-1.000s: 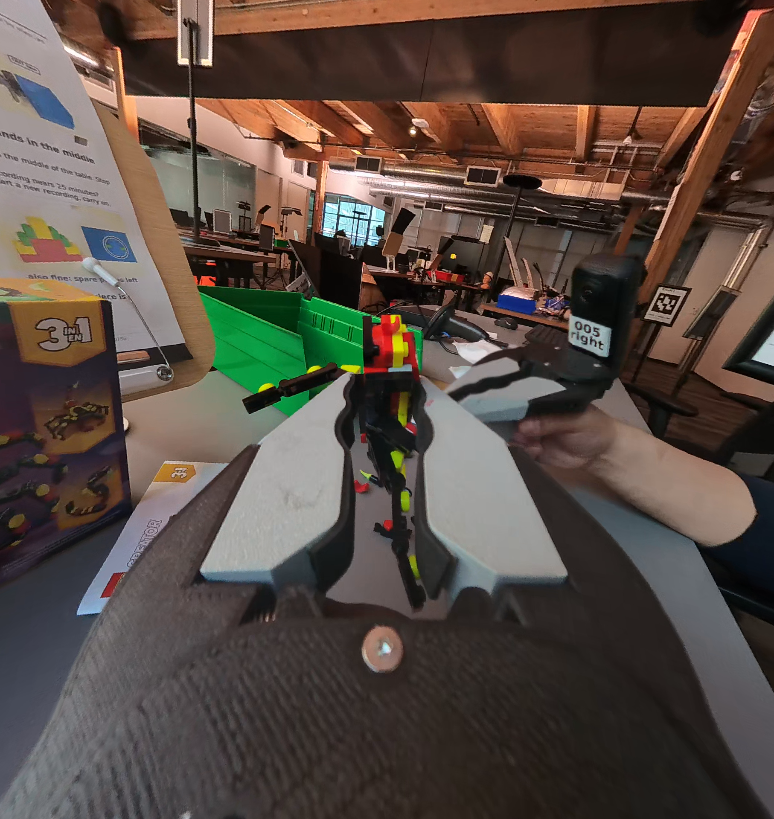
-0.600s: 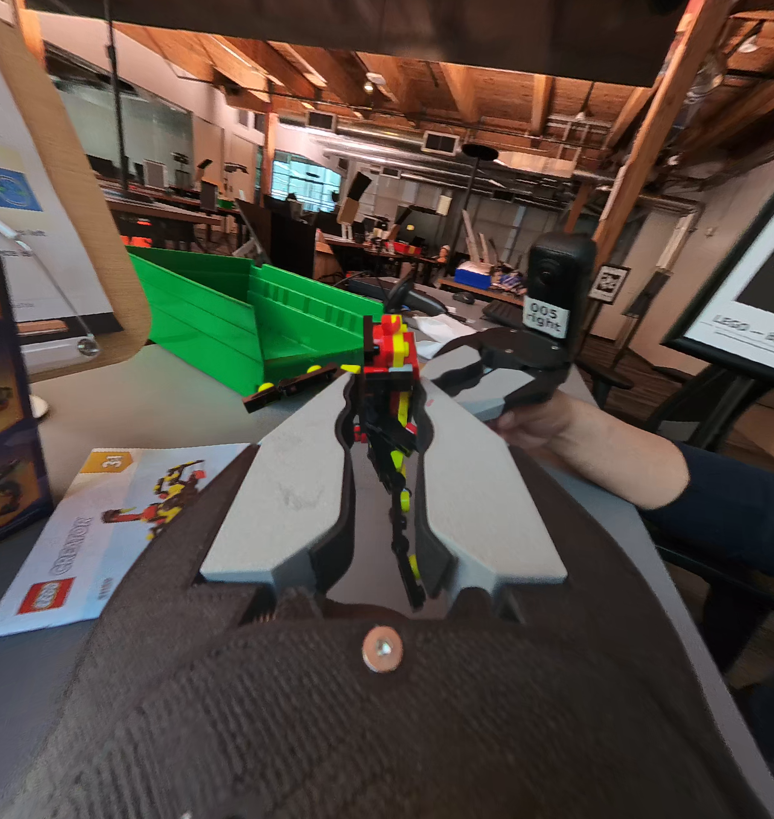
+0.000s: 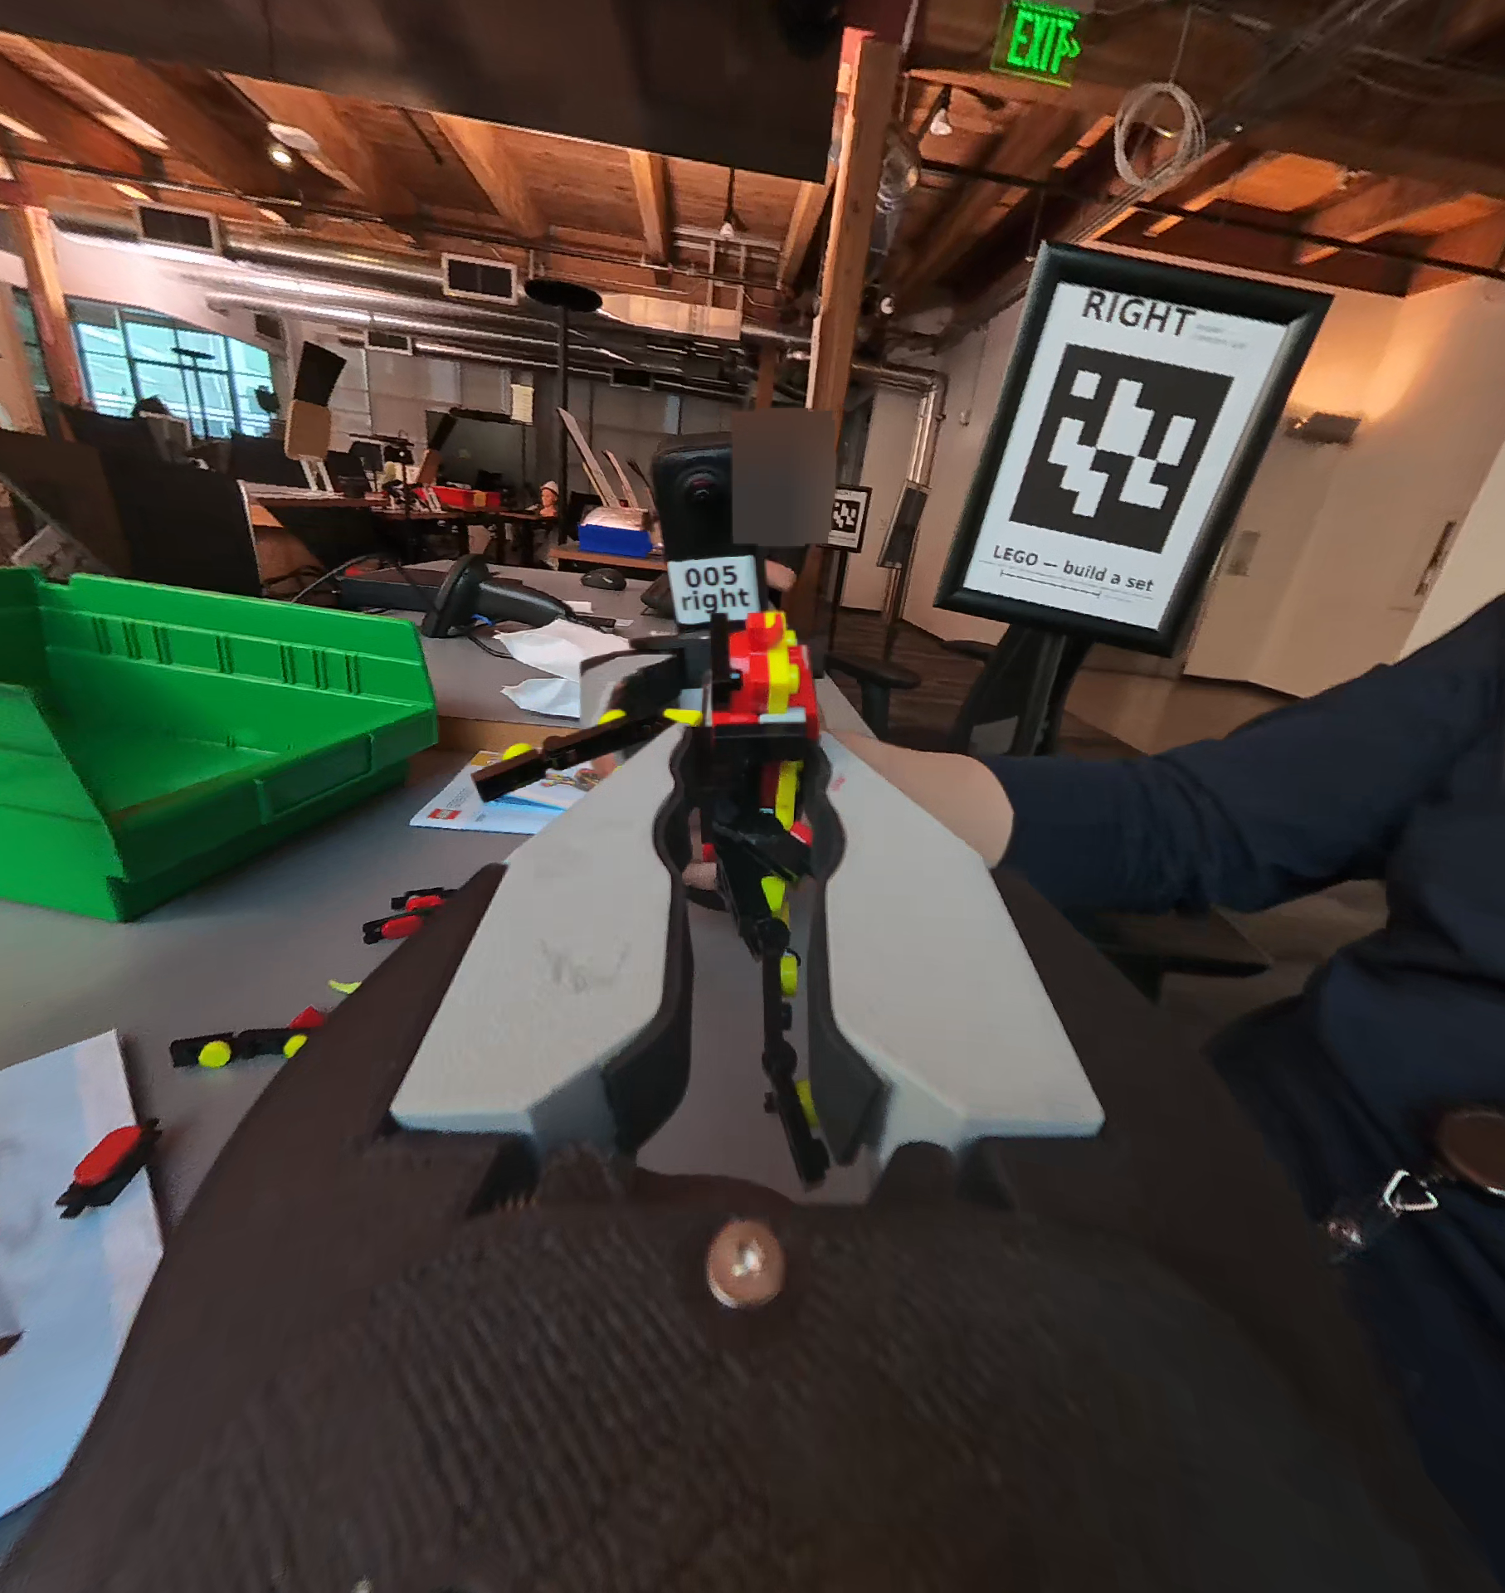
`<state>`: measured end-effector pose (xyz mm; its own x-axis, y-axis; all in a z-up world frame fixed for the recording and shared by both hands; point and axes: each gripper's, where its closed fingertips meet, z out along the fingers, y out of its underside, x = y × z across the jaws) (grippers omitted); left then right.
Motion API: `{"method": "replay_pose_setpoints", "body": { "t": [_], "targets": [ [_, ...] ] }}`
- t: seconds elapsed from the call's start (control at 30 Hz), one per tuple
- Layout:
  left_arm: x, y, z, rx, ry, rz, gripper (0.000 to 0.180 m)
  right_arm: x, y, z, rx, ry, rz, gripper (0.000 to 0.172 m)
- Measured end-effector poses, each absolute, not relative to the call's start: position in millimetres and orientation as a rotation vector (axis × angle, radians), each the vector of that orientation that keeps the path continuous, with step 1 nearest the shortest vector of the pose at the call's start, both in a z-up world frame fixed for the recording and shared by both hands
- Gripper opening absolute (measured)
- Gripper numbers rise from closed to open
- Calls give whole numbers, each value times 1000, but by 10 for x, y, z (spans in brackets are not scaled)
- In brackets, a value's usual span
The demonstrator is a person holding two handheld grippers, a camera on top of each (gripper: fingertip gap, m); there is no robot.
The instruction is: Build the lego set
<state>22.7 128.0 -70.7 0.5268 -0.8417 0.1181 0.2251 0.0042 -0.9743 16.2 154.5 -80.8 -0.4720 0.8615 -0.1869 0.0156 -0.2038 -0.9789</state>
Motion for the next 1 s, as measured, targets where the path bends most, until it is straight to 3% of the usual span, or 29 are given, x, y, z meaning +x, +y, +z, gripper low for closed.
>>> {"method": "replay_pose_setpoints", "body": {
  "t": [0.1,0.2,0.43,0.63,0.87,1.0],
  "targets": [
    [250,1246,-691,-1285,632,-903,21,169,1532,-801,-1067,-1438,1773,27],
    [256,1232,-684,-1278,641,-901,21,202,1472,-786,-1027,-1464,1782,17],
    [298,1179,-654,-1241,681,-862,21,242,1394,-753,-998,-1478,1850,19],
    [341,1146,-647,-1226,705,-851,21,242,1236,-800,-985,-1544,1883,45],
    [268,1167,-581,-1206,661,-850,21,318,1331,-700,-911,-1507,1813,26],
    [293,1157,-608,-1213,680,-842,22,249,1267,-774,-946,-1519,1837,34]
  ]
}}
